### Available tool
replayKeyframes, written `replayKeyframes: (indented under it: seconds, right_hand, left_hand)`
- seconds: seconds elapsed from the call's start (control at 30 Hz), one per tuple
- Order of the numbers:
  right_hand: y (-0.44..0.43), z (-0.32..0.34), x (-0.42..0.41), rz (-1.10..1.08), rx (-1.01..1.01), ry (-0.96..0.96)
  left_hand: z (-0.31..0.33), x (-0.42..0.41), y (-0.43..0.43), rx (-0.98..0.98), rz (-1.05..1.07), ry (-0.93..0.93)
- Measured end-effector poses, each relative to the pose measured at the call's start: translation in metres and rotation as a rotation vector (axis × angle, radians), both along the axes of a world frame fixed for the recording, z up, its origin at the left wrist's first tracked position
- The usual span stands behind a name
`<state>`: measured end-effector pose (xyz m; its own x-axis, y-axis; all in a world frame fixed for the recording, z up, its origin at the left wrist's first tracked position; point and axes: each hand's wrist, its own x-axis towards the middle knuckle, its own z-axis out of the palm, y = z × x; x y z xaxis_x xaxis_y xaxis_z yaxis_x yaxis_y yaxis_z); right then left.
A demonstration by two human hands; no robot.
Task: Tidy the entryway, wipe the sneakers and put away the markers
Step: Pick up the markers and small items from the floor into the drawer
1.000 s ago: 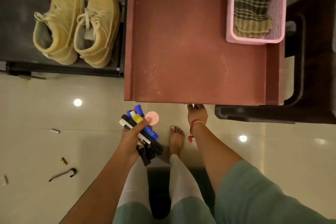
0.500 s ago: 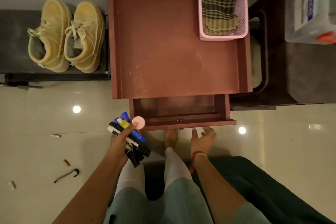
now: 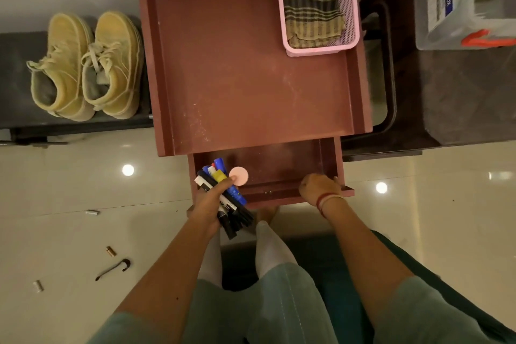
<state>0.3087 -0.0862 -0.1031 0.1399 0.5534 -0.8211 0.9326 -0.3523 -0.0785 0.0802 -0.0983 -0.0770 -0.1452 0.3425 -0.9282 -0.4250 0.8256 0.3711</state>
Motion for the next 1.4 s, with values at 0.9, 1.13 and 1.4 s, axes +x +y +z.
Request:
replayKeyframes:
  seconds: [0.9,1.13,1.4]
  right_hand:
    - [0.027,-0.072,-0.056,-1.125,0.119,0.472]
    - [0.034,-0.132,-0.085,-1.032,0.096,0.413]
    - [0.034,-0.142,-0.089,-0.851,0.202,0.271]
  left_hand:
    - [-0.036,-0.023,0.009,0.018,-0.063,0.098]
    - [-0.057,-0.047,0.007,0.035,-0.033,0.099]
    - [-0.064,-0.050,0.003,0.010,-0.089,0.091]
